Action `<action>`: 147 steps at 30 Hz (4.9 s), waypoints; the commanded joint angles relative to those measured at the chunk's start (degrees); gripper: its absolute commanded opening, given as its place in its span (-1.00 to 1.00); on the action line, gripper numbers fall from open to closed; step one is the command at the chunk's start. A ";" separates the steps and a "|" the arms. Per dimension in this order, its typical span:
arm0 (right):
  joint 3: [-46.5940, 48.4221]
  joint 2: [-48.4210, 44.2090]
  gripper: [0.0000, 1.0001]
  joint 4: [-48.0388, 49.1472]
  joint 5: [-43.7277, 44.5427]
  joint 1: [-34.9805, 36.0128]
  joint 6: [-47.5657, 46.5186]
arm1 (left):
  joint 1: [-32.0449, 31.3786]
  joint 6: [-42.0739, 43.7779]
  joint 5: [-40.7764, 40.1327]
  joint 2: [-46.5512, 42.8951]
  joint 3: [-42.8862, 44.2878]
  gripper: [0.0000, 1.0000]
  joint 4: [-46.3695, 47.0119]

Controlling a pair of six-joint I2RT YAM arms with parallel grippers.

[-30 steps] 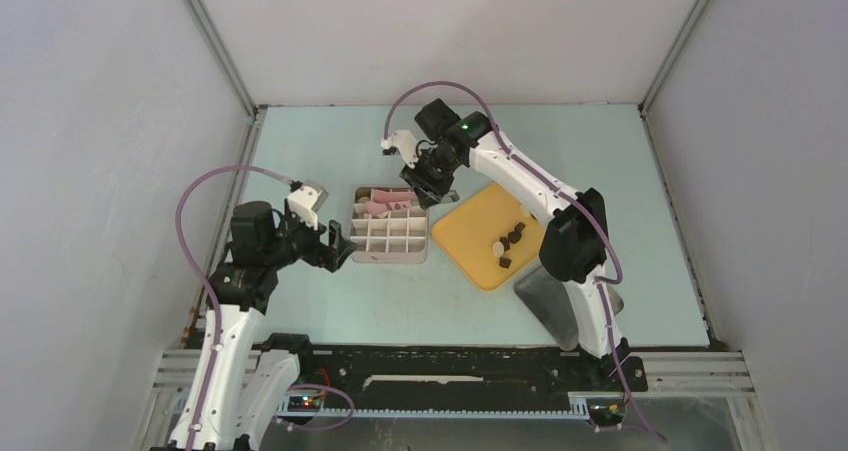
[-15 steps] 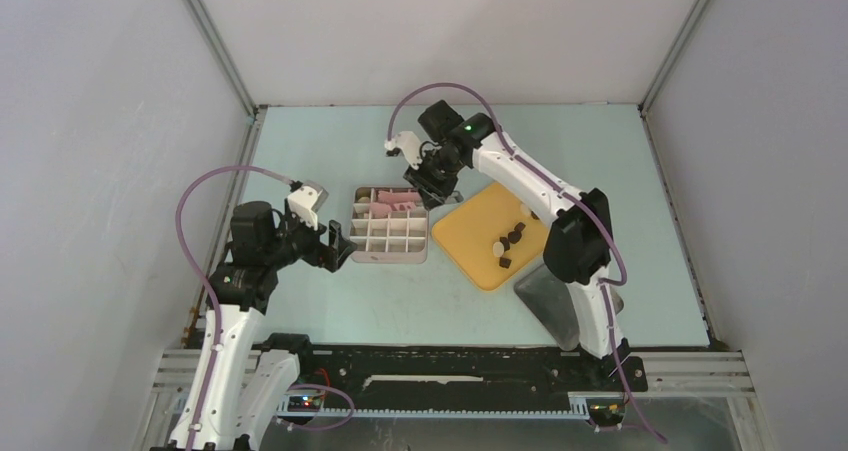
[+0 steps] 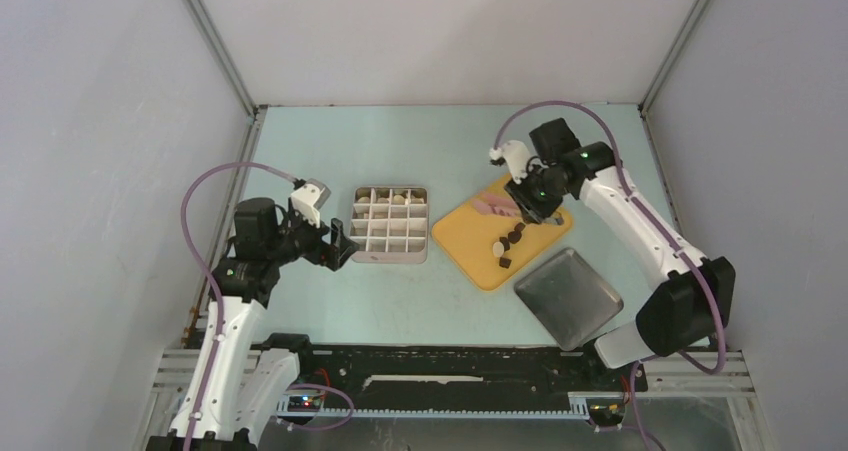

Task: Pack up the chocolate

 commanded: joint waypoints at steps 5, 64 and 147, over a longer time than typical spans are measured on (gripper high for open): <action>-9.13 -4.93 -0.42 -3.50 0.66 -3.22 0.16 | 0.57 -0.84 1.14 0.67 -0.39 0.70 1.37; 15.11 8.90 -0.71 -5.27 -3.89 6.20 0.04 | 1.09 -0.95 1.73 -1.31 -1.30 0.71 2.12; -3.48 4.55 -0.35 -0.12 5.69 -16.00 1.63 | 2.20 -0.58 1.74 -0.67 -1.39 0.73 2.04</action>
